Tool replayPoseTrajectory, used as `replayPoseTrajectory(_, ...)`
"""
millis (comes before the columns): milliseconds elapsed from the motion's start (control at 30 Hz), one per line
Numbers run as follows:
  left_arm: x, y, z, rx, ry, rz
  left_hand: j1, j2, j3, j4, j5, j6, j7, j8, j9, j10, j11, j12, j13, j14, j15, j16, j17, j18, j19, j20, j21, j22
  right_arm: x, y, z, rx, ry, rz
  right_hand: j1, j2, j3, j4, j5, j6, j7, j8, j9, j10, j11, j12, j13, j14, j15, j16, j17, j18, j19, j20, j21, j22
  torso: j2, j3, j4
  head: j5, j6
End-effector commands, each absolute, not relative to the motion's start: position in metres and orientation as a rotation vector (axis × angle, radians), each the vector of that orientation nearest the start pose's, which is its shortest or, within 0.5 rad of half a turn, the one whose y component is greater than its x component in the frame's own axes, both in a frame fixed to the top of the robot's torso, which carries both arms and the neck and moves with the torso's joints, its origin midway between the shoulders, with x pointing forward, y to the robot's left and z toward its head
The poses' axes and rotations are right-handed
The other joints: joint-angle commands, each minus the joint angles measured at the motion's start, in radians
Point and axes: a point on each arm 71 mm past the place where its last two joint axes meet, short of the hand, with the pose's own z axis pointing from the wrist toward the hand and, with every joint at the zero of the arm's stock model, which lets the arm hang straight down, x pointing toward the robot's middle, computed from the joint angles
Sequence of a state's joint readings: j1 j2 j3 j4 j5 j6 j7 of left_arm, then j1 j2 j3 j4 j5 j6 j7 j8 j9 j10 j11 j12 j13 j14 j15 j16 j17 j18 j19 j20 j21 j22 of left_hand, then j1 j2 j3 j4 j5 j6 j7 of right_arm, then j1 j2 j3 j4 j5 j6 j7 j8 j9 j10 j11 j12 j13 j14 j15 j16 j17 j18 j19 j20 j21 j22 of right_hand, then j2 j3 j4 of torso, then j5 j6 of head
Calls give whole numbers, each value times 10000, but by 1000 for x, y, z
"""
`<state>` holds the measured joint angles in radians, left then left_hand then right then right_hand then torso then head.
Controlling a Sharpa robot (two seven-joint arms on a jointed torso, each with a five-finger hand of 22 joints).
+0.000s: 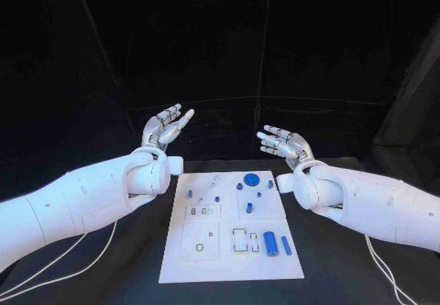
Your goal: Assemble the parts on the task board
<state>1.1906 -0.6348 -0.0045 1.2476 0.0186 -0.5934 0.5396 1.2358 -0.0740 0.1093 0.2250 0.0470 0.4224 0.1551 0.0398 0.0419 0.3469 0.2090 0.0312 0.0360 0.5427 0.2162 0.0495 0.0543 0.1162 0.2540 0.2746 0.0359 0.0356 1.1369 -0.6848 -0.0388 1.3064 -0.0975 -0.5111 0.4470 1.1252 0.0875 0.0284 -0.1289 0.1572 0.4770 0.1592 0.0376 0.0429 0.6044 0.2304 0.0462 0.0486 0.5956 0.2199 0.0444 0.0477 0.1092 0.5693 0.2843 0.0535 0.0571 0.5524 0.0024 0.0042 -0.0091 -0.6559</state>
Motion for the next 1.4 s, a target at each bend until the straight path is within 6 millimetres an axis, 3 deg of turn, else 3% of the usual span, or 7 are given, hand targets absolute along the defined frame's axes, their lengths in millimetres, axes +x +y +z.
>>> replayPoseTrajectory(33, 547, 200, -171, -10450, 10780, -14229, 455, -12, 30, 139, 51, 252, 954, 52, 30, 201, 100, 72, 28, 294, 72, 46, 39, 204, 73, 151, 77, 29, 523, -194, -217, 9469, 14614, 14155, 896, 50, 103, -460, 84, 619, 1187, 117, 59, 846, 126, 102, 63, 1096, 35, 154, 83, 259, 567, 69, 130, 70, 2, 0, 1, 2, -3)
replayPoseTrajectory(200, 548, 200, -170, -10415, 10751, -14263, 570, 59, 23, 125, 52, 505, 1116, 83, 51, 657, 270, 129, 66, 1226, 155, 231, 154, 150, 460, 175, 227, 106, 529, -194, -215, 9121, 14962, 14272, 1619, 121, 280, -1024, 56, 2589, 1071, 408, 212, 2870, -100, 408, 172, 3273, -335, 668, 194, 634, 2066, 40, 685, 299, 2, 0, 1, 2, -3)
replayPoseTrajectory(300, 548, 200, -170, -10415, 10751, -14263, 643, 183, 3, 76, 45, 1039, 1254, 168, 99, 1928, 471, 345, 175, 2334, 122, 595, 302, 176, 1376, 179, 555, 269, 531, -195, -215, 9044, 15041, 14295, 1850, 208, 457, -1343, 73, 3966, 877, 605, 263, 3613, -337, 609, 142, 4149, -608, 845, 170, 754, 2742, -79, 1036, 398, 2, 0, 1, 2, -3)
replayPoseTrajectory(400, 545, 211, -169, -10452, 10968, -14549, 634, 347, -92, -8, 59, 2004, 1263, 326, 177, 4240, 283, 817, 348, 3565, -211, 1208, 496, 472, 3802, 166, 1427, 693, 533, -211, -205, 5895, 14956, 12696, 1869, 299, 684, -1548, 98, 4440, 764, 667, 255, 4152, -503, 725, 131, 4781, -827, 940, 189, 768, 3166, -277, 1260, 455, 128, 9, -6, 9, -42)
replayPoseTrajectory(600, 538, 215, -167, -10311, 11349, -14898, 770, 591, -264, -358, 54, 4594, 966, 911, 377, 5953, -135, 1423, 399, 5149, -699, 1844, 755, 714, 5289, -80, 2165, 908, 536, -210, -193, 3851, 15260, 11809, 1832, 204, 1174, -1608, 172, 5049, 556, 605, 236, 4911, -788, 669, 129, 5871, -1193, 1017, 237, 770, 3896, -668, 1688, 580, 343, 24, -1, 10, 12)
replayPoseTrajectory(1100, 512, 215, -158, -9725, 12014, -16029, 1029, 863, -382, -843, 59, 5165, 740, 802, 263, 6803, -408, 1338, 334, 6157, -1031, 1905, 1166, 700, 6185, -408, 2426, 852, 536, -197, -174, -733, 15807, 8588, 1771, -532, 1641, -1566, 262, 5960, 40, 402, 238, 6525, -1441, 426, 160, 9134, -2142, 2228, 1120, 724, 5913, -1850, 3930, 1720, 996, -10, 89, -11, 208)
replayPoseTrajectory(1400, 499, 211, -155, -9529, 12281, -16482, 1037, 883, -414, -938, 59, 5238, 712, 736, 248, 6888, -437, 1242, 314, 6347, -1083, 1894, 1287, 698, 6352, -466, 2457, 824, 530, -177, -177, -3263, 16105, 6842, 1350, -899, 1858, -1549, 187, 5913, 36, 263, 226, 6144, -1460, 170, 139, 9114, -2218, 6019, 3226, 714, 6217, -2043, 5929, 2959, 1338, -9, 135, -58, 255)
